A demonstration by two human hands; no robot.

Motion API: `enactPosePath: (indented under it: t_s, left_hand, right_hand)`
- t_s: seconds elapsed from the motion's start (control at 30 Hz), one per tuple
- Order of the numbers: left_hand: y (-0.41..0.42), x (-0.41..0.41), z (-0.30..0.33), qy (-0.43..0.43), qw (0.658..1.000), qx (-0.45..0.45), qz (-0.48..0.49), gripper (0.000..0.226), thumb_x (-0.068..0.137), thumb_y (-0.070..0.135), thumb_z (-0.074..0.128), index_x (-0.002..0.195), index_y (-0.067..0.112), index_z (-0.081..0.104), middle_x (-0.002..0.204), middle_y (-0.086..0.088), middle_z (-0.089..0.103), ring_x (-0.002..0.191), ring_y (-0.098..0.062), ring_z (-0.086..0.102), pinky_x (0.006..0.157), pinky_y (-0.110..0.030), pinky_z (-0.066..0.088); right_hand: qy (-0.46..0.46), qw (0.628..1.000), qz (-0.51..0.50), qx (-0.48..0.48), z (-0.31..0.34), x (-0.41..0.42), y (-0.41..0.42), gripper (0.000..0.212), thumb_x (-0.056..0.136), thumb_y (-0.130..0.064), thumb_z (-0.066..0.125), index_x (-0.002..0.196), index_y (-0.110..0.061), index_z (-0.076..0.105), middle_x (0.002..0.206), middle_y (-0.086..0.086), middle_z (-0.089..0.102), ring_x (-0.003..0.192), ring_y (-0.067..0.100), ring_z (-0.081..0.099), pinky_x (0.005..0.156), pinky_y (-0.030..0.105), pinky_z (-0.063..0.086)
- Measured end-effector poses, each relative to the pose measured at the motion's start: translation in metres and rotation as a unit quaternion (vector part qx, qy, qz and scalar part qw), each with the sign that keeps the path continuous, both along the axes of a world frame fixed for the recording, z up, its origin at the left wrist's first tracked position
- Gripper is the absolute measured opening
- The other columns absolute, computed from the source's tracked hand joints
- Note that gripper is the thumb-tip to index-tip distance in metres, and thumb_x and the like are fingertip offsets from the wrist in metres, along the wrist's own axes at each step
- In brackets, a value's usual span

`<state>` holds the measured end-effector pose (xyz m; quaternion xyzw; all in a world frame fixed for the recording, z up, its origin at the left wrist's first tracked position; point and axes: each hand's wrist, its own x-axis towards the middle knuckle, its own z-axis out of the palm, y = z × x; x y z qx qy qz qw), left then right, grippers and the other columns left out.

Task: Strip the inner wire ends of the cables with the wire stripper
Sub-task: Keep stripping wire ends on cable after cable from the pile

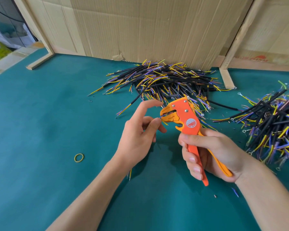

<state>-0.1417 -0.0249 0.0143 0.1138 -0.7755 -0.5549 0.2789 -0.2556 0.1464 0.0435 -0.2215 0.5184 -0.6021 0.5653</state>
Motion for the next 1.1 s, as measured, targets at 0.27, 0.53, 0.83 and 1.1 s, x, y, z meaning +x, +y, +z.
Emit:
enactPosePath:
  t_s: [0.27,0.53,0.83,1.1]
  left_hand:
    - [0.0065,-0.0015,0.0005,0.005,0.997,-0.066,0.037,0.018,0.103,0.020,0.055,0.112,0.035,0.059,0.076,0.005,0.064,0.058,-0.006,0.055,0.062,-0.028,0.046]
    - [0.0062,-0.0035,0.0038,-0.004,0.999,-0.026,0.036,0.012,0.099,0.022,0.056,0.096,0.034,0.056,0.076,0.001,0.061,0.054,-0.020,0.051,0.055,-0.029,0.046]
    - [0.0055,-0.0041,0.0023,-0.018,0.997,-0.035,0.063,0.019,0.100,0.007,0.055,0.092,0.025,0.055,0.072,0.009,0.062,0.057,-0.003,0.054,0.060,-0.014,0.039]
    - [0.0073,-0.0039,-0.0008,0.004,0.993,-0.054,0.104,0.014,0.099,0.019,0.050,0.093,0.031,0.053,0.070,0.009,0.065,0.055,-0.013,0.053,0.057,-0.032,0.045]
  right_hand:
    - [0.027,1.000,0.001,0.009,-0.0028,0.0012,-0.0021,0.028,0.085,-0.028,0.072,0.087,-0.009,0.051,0.061,0.014,0.046,0.042,0.025,0.045,0.043,0.032,0.044]
    - [0.053,0.998,-0.005,0.027,-0.0034,0.0026,-0.0034,0.031,0.084,-0.028,0.072,0.090,-0.008,0.049,0.061,0.014,0.047,0.043,0.026,0.046,0.045,0.034,0.044]
    - [0.041,0.999,0.001,0.020,-0.0020,0.0033,-0.0044,0.026,0.085,-0.025,0.072,0.086,-0.007,0.054,0.066,0.019,0.050,0.050,0.029,0.049,0.049,0.038,0.047]
    - [-0.046,0.998,-0.034,-0.020,-0.0023,-0.0037,-0.0030,0.028,0.076,-0.018,0.077,0.095,-0.003,0.063,0.082,0.026,0.056,0.068,0.037,0.056,0.064,0.049,0.055]
